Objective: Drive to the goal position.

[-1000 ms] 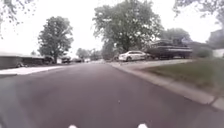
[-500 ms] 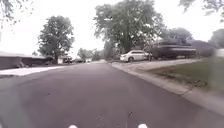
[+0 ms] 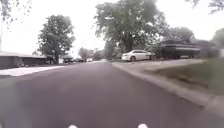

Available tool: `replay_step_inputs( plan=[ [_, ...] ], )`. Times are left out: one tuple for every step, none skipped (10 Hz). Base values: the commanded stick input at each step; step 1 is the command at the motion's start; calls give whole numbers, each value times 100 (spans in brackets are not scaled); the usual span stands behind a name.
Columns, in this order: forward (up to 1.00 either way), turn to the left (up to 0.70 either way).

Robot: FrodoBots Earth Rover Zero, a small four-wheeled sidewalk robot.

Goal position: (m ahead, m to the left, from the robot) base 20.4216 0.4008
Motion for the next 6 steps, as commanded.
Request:
replay_step_inputs(
  plan=[
    [100, 0],
    [100, 0],
    [100, 0],
    [100, 0],
    [100, 0],
    [100, 0]
  ],
)
